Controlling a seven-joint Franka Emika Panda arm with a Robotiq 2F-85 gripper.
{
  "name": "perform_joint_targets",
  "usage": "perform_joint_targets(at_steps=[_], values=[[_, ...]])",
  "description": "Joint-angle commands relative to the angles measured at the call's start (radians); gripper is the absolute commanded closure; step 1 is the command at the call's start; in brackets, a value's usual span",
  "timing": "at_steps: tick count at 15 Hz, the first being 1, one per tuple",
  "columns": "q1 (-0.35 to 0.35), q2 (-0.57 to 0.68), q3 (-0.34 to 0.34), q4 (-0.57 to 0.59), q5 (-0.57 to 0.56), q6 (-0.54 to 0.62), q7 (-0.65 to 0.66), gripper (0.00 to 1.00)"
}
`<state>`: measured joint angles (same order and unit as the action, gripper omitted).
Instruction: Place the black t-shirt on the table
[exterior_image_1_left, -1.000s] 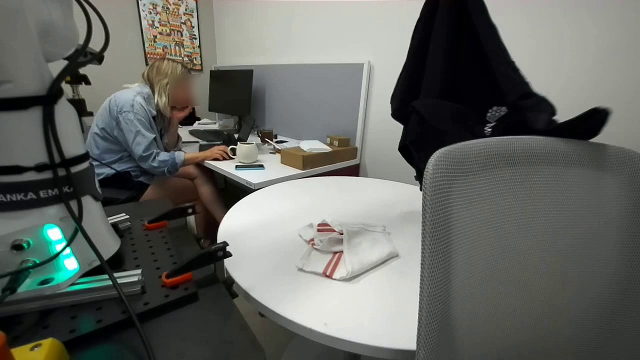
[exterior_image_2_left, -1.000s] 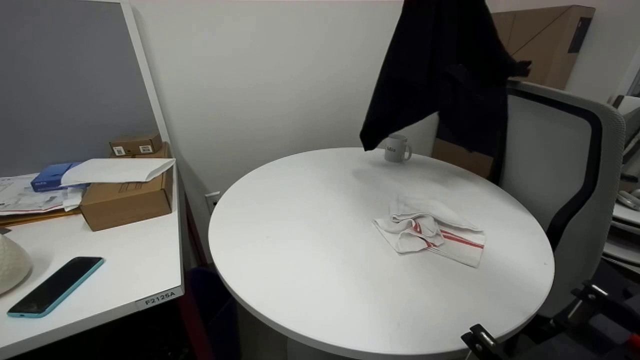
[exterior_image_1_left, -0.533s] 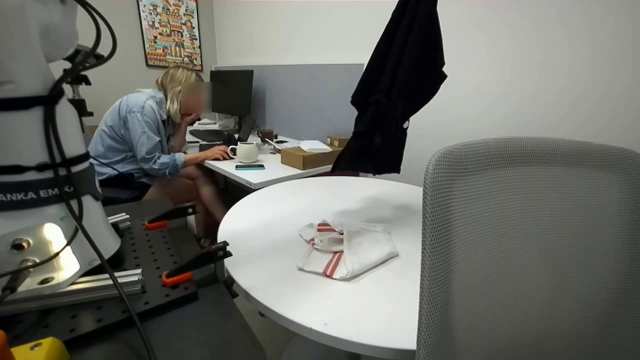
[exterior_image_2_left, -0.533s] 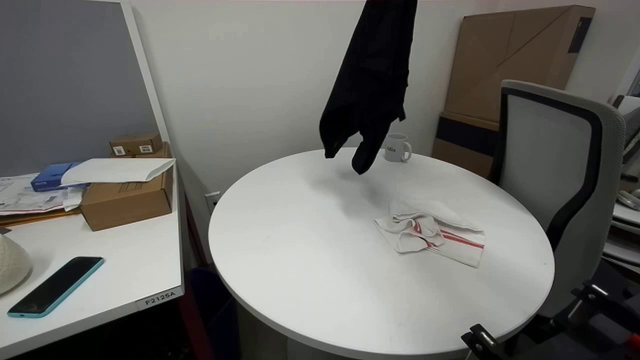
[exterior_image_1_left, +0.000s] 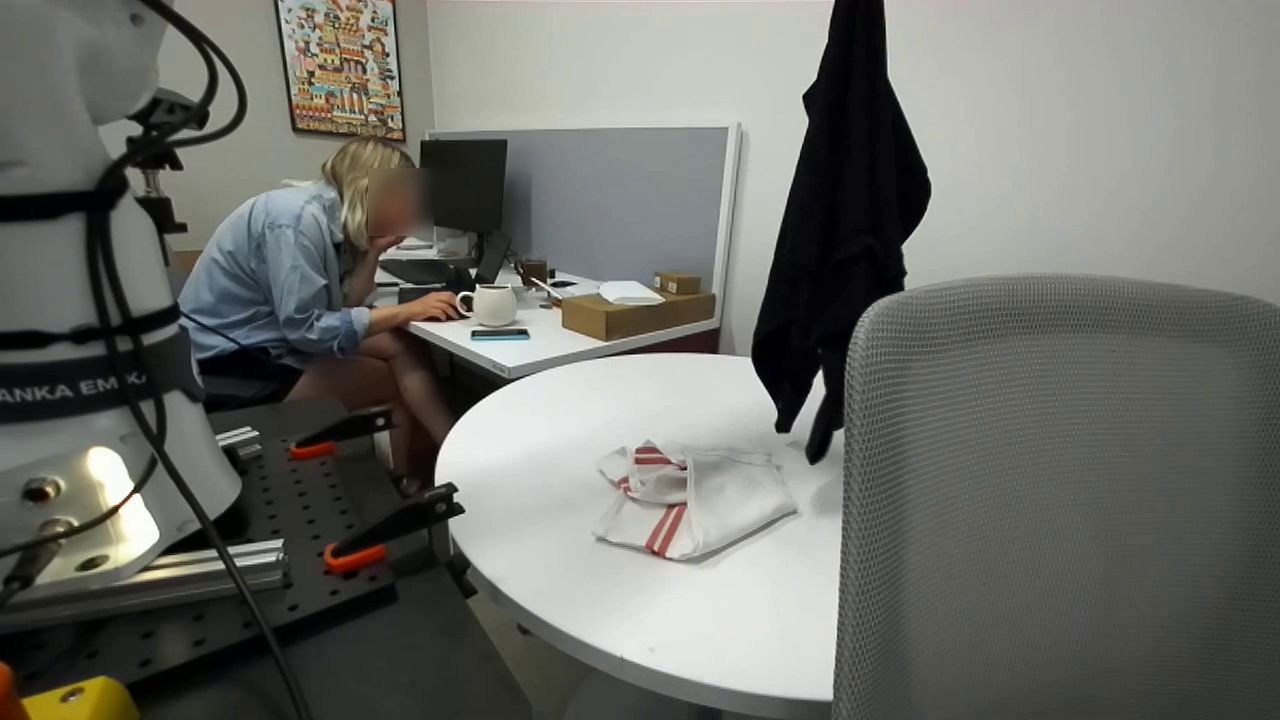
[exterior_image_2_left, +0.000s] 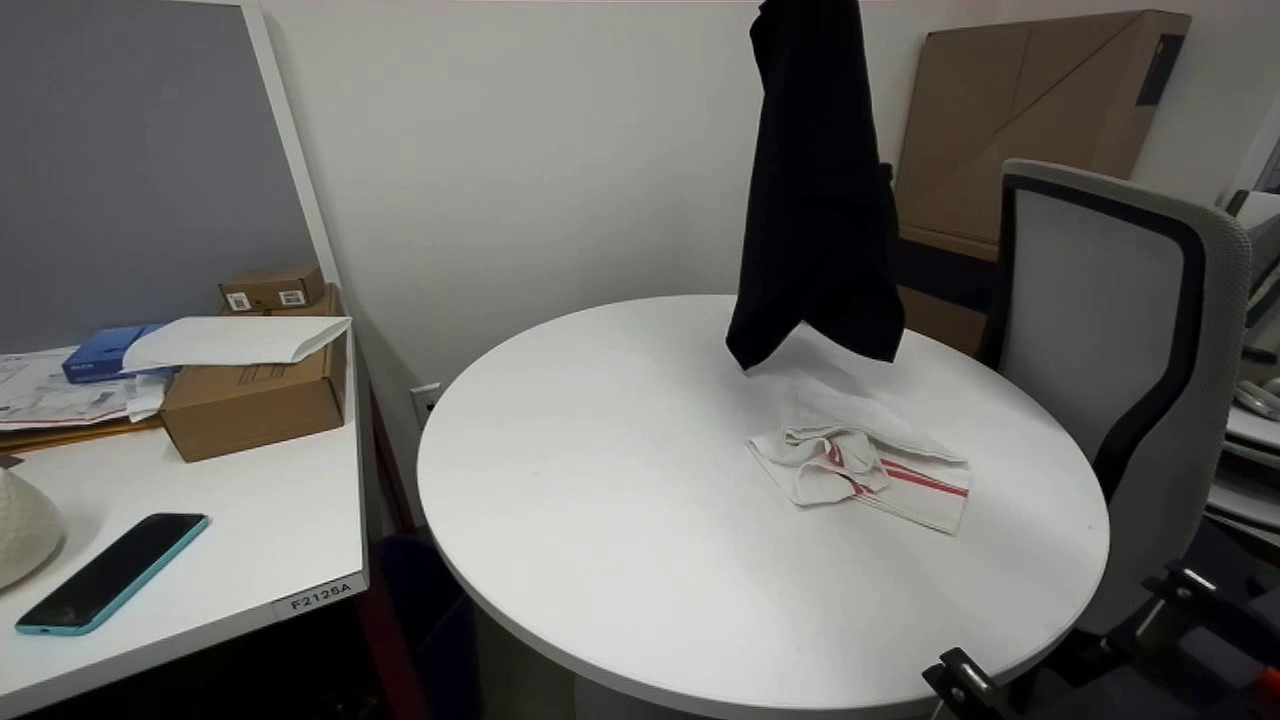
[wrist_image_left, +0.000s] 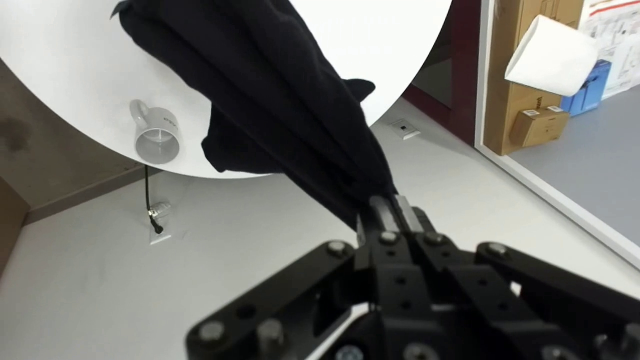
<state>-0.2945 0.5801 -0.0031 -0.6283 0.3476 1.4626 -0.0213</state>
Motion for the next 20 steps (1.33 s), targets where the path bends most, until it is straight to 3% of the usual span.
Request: perform_joint_targets(at_steps=[1, 6, 9, 13, 16, 17, 18, 20], values=[[-0.057, 0.077, 0.012, 0.126, 0.022, -0.058, 0.050, 0.99], [-0.102, 0.098, -0.007, 0.110, 0.002, -0.055, 0.101, 0.99], [-0.076, 0.117, -0.007, 0.104, -0.019, -0.052, 0.140, 0.99], [0.014, 0.135, 0.005, 0.097, -0.033, -0.051, 0.181, 0.99], [0.135, 0.149, 0.007, 0.090, -0.063, -0.065, 0.207, 0.99], [0.180, 0.156, 0.004, 0.086, -0.082, -0.071, 0.220, 0.92], [0.227, 0.162, 0.001, 0.079, -0.109, -0.089, 0.229, 0.71], [0.311, 0.181, 0.003, 0.078, -0.155, -0.117, 0.239, 0.58]])
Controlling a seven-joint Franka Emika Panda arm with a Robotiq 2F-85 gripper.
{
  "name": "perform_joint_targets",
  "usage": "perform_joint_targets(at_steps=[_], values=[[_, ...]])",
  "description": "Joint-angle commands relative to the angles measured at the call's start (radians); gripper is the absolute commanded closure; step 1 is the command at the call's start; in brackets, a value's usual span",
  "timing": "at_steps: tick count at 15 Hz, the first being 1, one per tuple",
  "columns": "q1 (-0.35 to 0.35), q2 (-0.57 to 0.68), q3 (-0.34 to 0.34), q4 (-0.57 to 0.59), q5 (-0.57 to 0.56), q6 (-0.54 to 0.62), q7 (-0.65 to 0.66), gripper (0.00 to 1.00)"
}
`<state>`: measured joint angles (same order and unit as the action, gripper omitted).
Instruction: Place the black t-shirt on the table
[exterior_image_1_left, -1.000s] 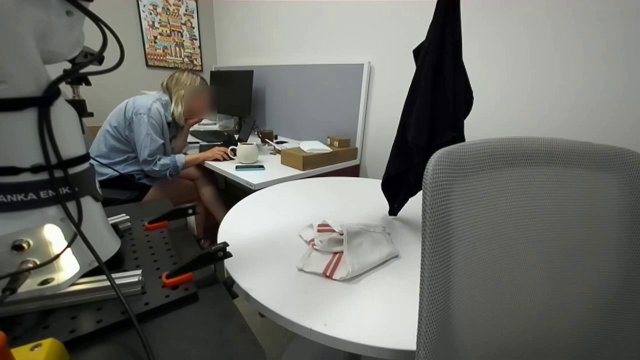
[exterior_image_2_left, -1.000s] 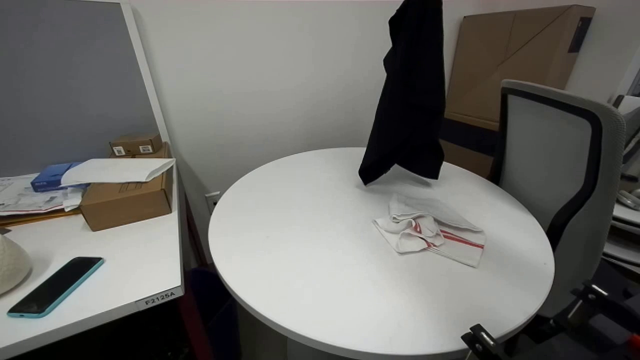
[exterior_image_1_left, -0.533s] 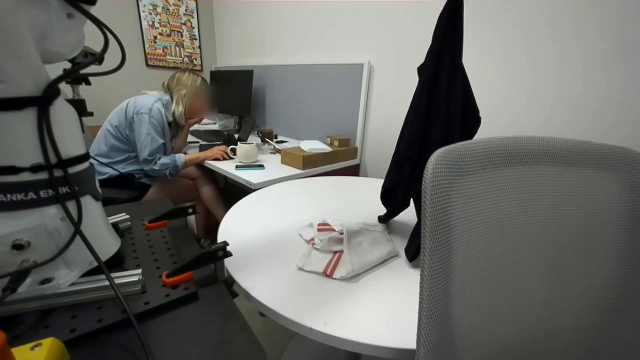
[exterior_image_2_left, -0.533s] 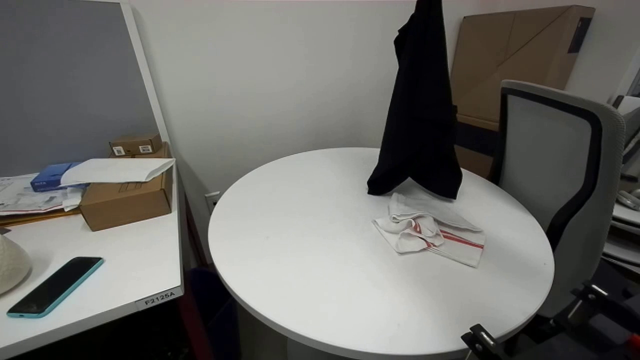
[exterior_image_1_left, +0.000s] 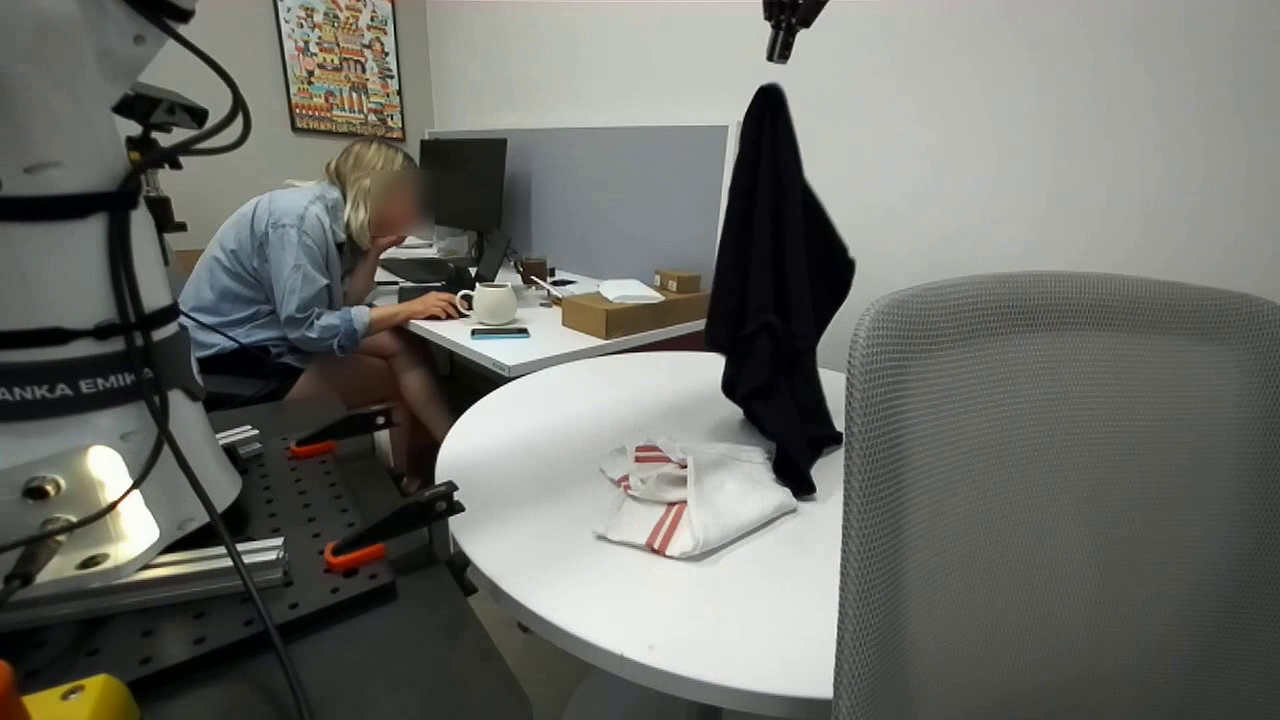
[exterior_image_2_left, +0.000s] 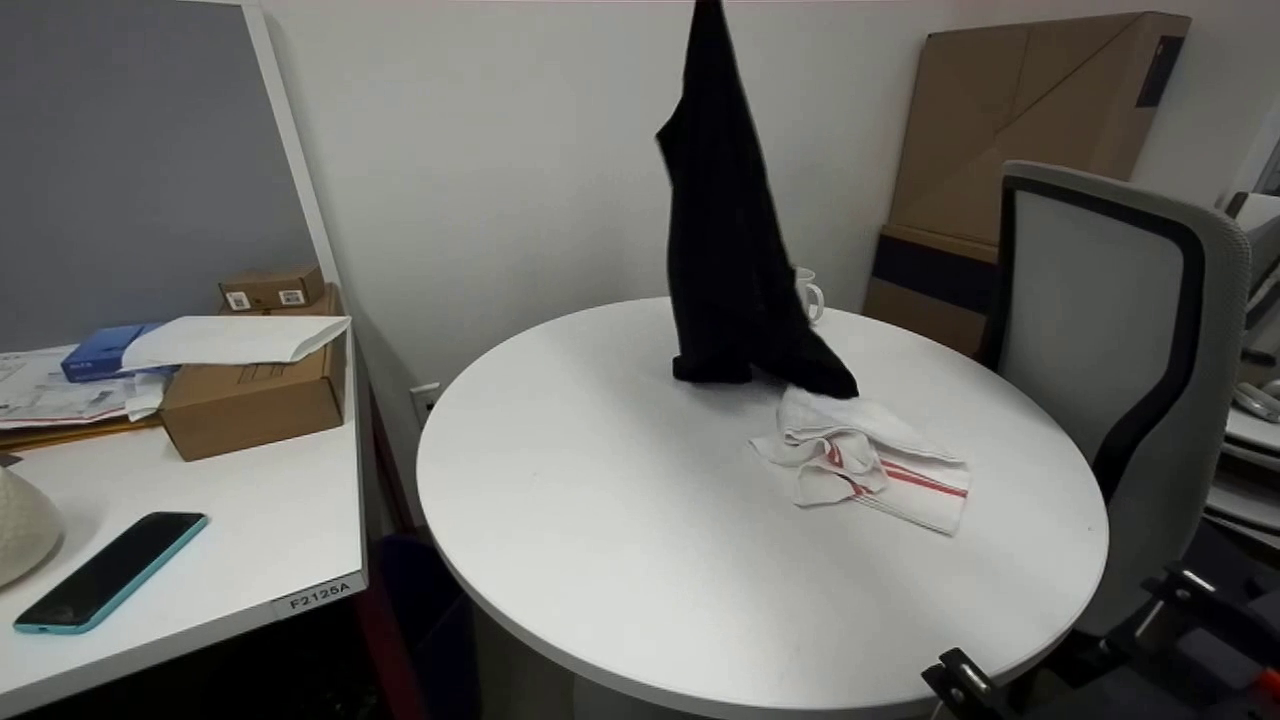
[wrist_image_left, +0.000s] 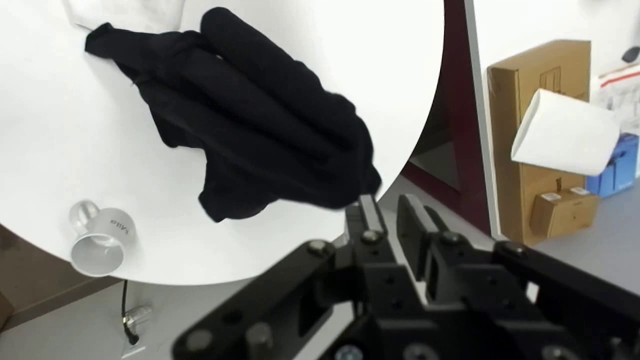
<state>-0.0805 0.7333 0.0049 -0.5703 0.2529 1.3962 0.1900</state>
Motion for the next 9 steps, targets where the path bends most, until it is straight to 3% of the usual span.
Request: perform_joint_targets(at_steps=[1, 5, 8, 9], values=[[0.133, 0.035, -0.004, 0.021, -0.078, -0.066, 0.033, 0.51], [0.231, 0.049, 0.000, 0.030, -0.122, -0.116, 0.006, 0.22], [0.232, 0.031, 0.021, 0.026, -0.090, -0.148, -0.036, 0.02], [0.219, 0.026, 0.033, 0.025, -0.069, -0.163, -0.057, 0.00]])
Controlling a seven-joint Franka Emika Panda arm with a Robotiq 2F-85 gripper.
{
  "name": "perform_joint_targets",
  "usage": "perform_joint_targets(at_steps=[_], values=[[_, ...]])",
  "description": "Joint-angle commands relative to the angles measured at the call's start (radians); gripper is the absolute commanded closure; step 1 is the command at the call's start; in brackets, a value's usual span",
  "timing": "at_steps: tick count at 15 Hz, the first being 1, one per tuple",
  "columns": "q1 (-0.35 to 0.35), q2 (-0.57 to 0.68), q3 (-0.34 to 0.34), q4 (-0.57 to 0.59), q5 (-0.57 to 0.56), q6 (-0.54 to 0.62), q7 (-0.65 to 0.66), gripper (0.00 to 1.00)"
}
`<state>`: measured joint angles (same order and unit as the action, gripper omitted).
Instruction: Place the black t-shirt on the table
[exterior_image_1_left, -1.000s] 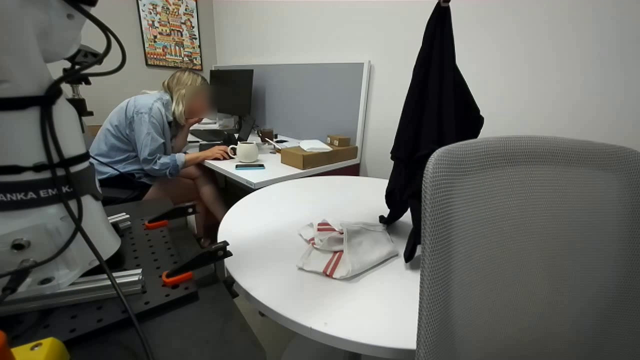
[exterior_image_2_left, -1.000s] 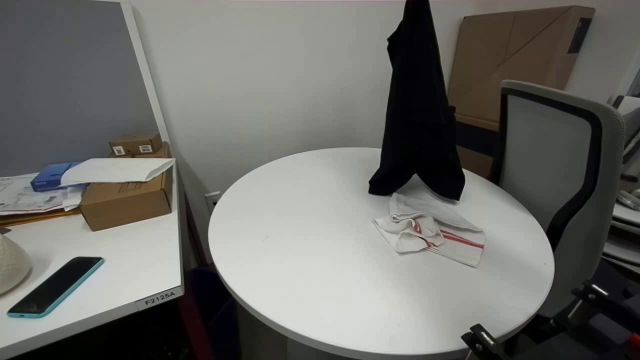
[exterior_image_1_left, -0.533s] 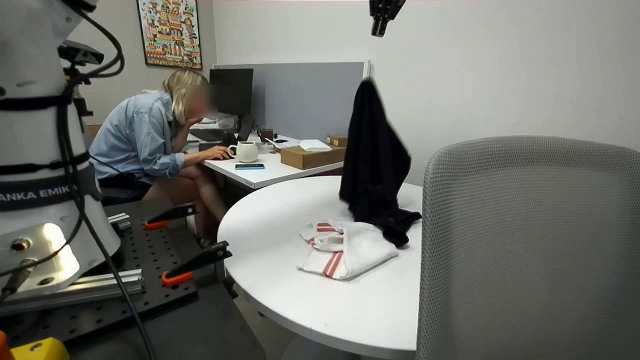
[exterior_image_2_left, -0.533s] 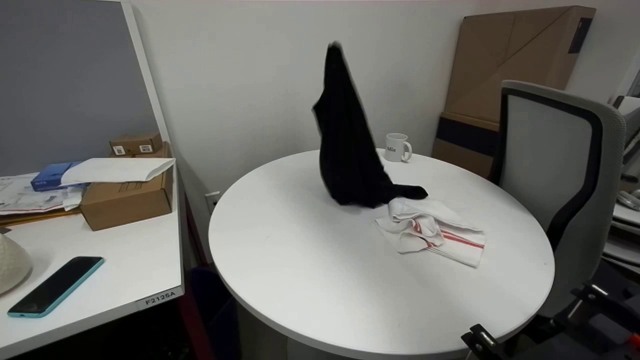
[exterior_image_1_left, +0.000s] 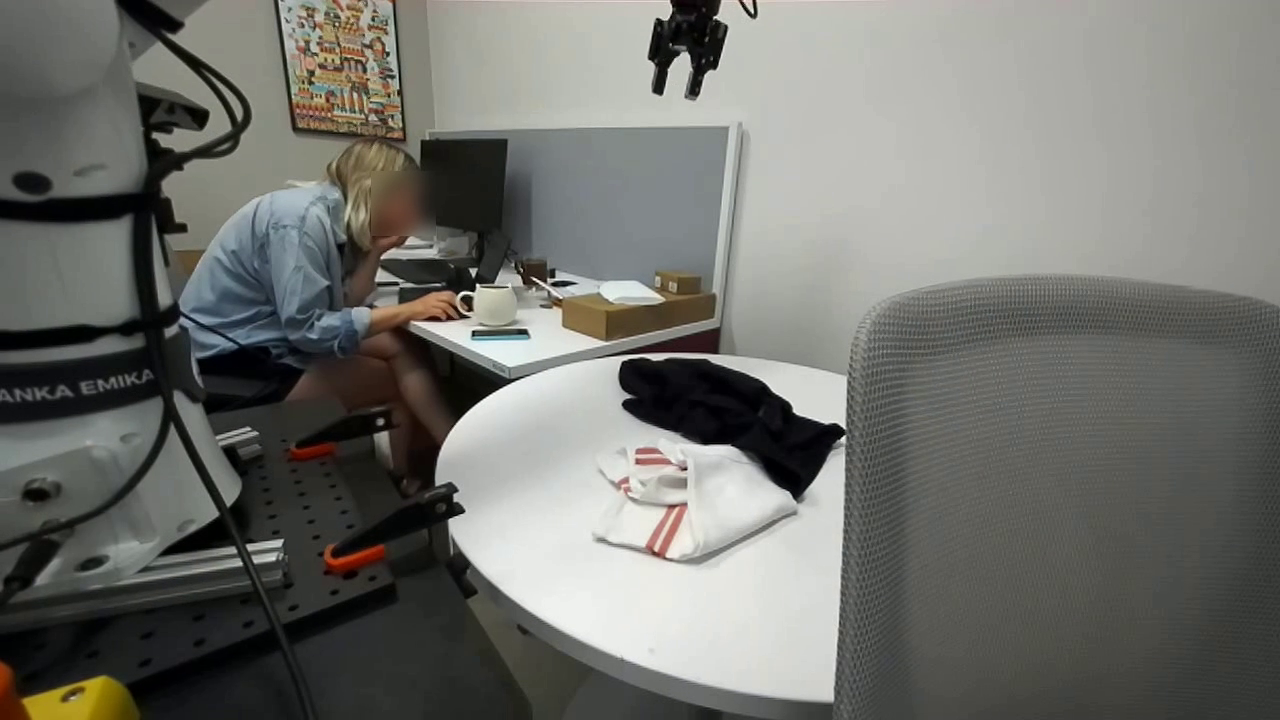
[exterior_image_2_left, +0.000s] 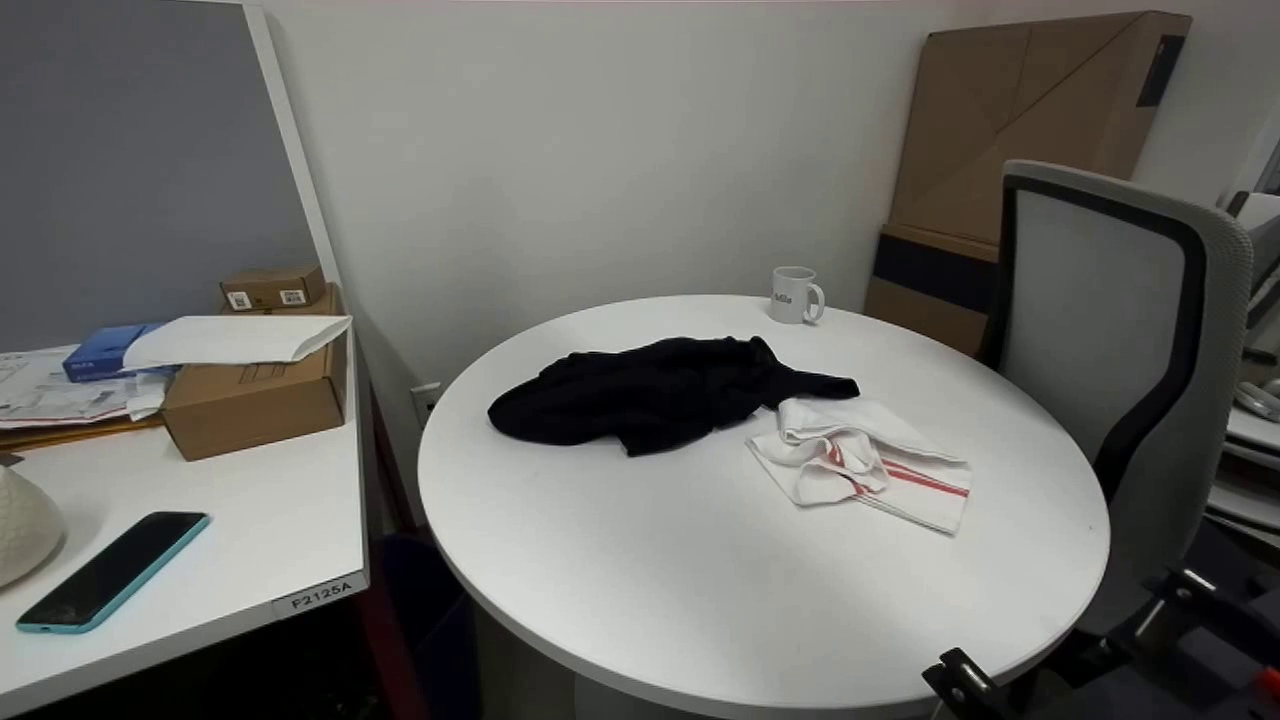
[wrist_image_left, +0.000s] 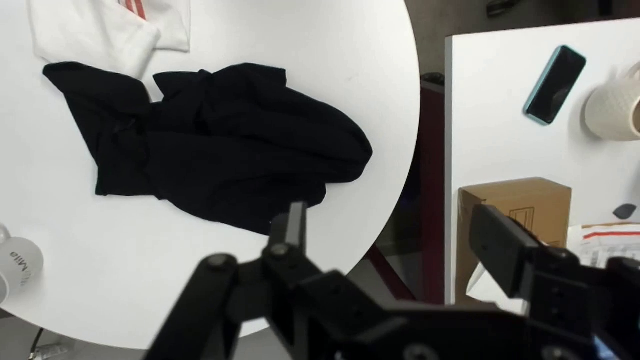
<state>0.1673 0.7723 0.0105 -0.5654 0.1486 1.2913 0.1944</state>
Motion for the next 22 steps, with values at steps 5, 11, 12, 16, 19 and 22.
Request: perform_joint_targets(at_steps=[5, 11, 12, 16, 19, 22], values=[[-0.118, -0.042, 0.028, -0.045, 0.074, -0.083, -0.146, 0.00], [-0.167, -0.083, 0.016, -0.235, 0.034, -0.033, -0.225, 0.00], [-0.163, -0.097, 0.013, -0.283, 0.020, -0.012, -0.241, 0.00], [-0.126, -0.159, 0.005, -0.486, -0.082, 0.116, -0.305, 0.00], [-0.113, -0.210, 0.005, -0.629, -0.140, 0.216, -0.305, 0.00], [-0.113, -0.273, 0.005, -0.772, -0.182, 0.311, -0.293, 0.00]])
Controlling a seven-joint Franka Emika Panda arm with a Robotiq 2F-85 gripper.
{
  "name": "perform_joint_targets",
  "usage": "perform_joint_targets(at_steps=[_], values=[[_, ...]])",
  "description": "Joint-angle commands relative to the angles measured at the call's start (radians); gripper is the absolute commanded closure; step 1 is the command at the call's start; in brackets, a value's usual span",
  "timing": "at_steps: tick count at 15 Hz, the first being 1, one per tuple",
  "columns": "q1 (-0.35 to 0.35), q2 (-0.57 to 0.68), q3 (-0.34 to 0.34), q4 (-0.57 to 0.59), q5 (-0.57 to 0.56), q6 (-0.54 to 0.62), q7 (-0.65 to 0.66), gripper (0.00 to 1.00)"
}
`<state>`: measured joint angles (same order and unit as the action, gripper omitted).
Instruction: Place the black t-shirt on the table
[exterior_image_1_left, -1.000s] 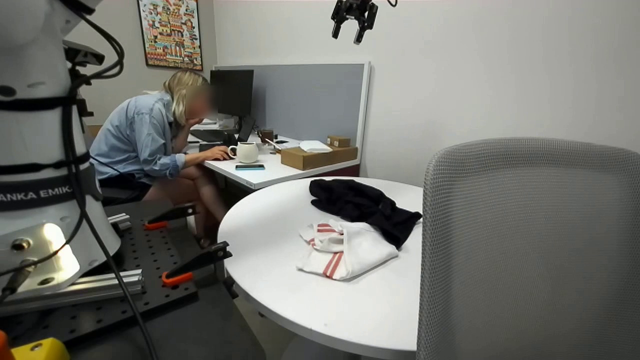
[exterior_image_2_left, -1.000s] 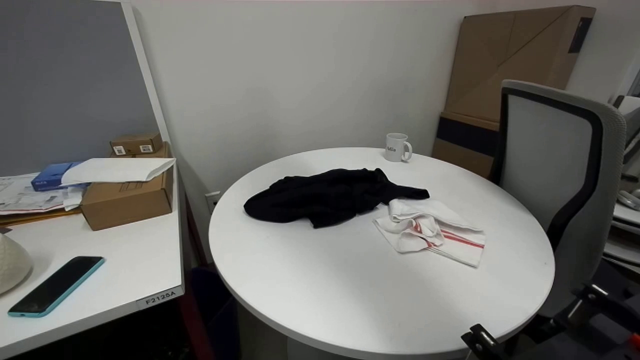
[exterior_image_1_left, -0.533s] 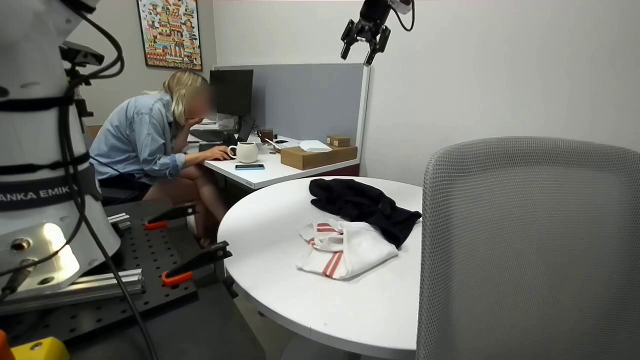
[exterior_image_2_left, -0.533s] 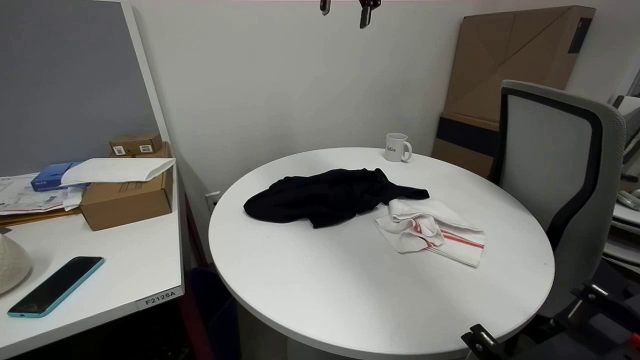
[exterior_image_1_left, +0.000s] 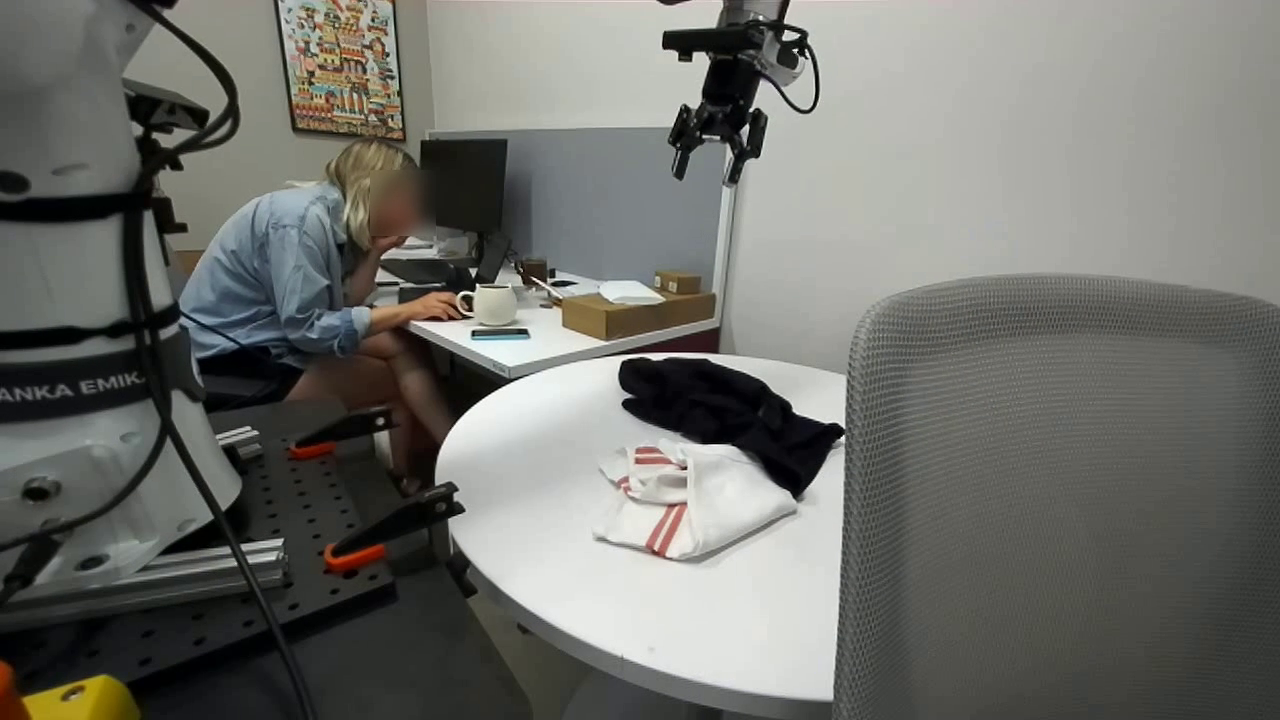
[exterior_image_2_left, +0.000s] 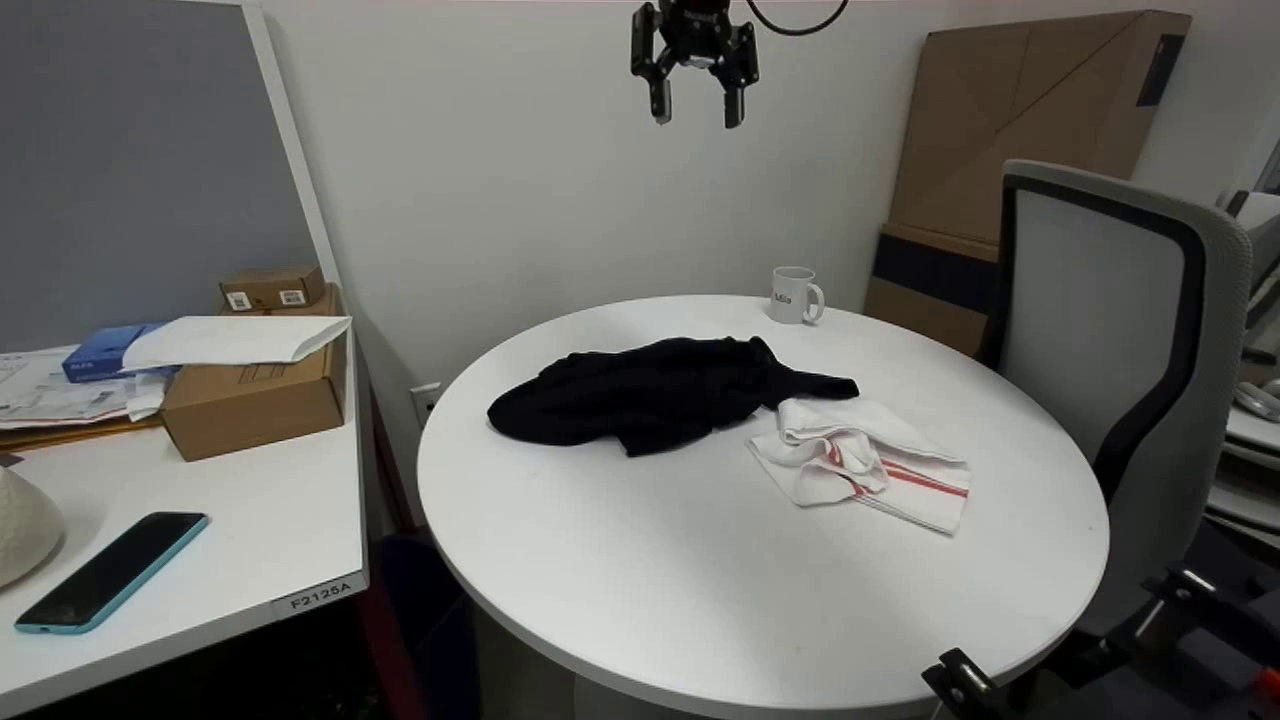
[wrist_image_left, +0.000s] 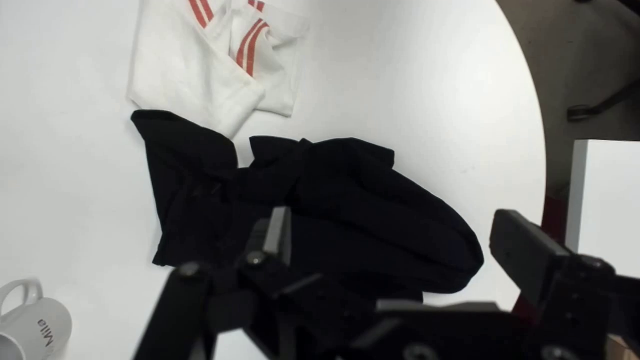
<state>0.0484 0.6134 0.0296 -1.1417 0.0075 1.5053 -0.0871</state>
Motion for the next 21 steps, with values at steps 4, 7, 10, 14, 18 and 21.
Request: perform_joint_targets(at_steps=[4, 7, 10, 14, 18, 21], values=[[-0.006, -0.210, -0.025, -0.384, -0.101, 0.205, 0.017, 0.00], [-0.025, -0.292, -0.034, -0.529, -0.100, 0.277, 0.036, 0.00], [-0.047, -0.380, -0.043, -0.680, -0.088, 0.376, 0.053, 0.00], [-0.053, -0.513, -0.060, -0.892, -0.150, 0.525, 0.060, 0.00], [-0.061, -0.509, -0.057, -0.905, -0.136, 0.526, 0.050, 0.00], [-0.061, -0.563, -0.057, -0.969, -0.136, 0.545, 0.052, 0.00]])
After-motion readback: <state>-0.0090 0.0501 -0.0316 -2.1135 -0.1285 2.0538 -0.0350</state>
